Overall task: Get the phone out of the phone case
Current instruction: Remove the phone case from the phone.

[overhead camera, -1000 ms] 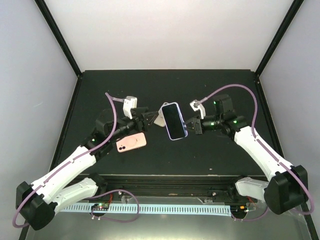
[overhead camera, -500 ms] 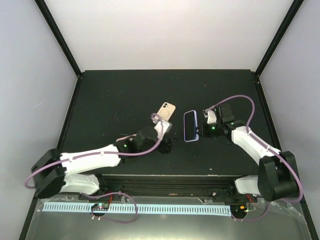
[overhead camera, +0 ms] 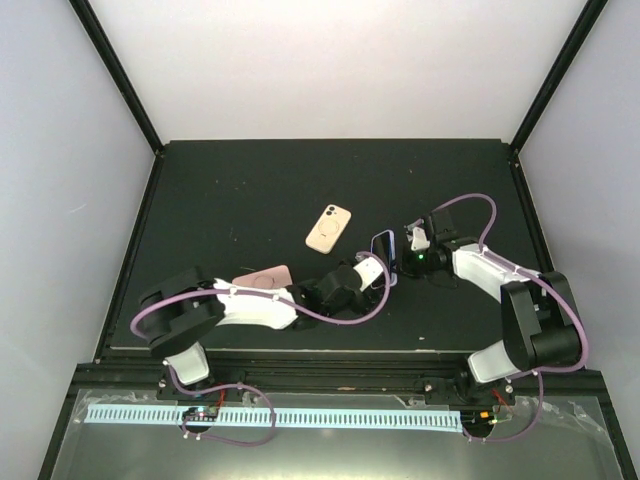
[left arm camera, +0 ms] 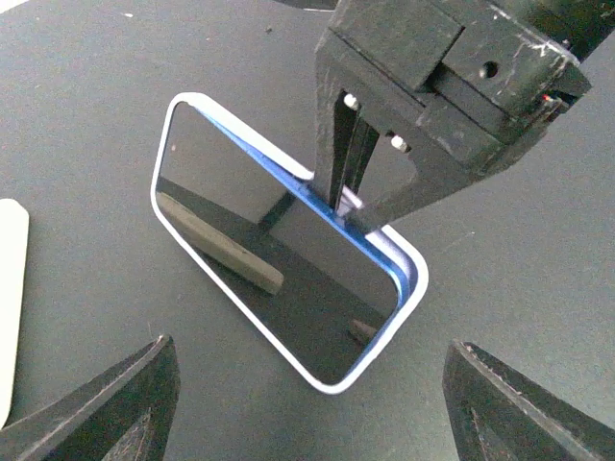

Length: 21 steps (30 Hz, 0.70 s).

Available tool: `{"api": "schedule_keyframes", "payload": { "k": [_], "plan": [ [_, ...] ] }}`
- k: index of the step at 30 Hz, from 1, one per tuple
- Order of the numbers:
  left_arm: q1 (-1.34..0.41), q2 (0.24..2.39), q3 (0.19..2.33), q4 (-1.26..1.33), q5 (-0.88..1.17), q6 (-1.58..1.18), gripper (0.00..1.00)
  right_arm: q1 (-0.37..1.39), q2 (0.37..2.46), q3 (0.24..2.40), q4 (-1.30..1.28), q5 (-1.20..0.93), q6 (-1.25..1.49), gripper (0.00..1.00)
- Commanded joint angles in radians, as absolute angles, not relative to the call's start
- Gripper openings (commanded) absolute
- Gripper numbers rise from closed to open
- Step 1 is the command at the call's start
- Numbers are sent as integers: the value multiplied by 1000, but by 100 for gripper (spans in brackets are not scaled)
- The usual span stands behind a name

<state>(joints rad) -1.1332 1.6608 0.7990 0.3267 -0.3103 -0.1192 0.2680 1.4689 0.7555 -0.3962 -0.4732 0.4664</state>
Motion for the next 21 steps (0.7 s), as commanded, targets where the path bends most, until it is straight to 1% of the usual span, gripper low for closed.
{"api": "schedule_keyframes", "payload": {
  "k": [1, 8, 21],
  "plan": [
    [-1144, 1755, 872, 470, -353, -60, 76, 264, 1479, 792, -353, -486, 485, 1],
    [-1149, 1846, 923, 479, -364, -44, 75, 264, 1483, 790, -348, -483, 487, 1],
    [-1168, 1948, 1003, 412, -583, 29, 67, 262, 1499, 793, -350, -521, 489, 1]
  ]
}}
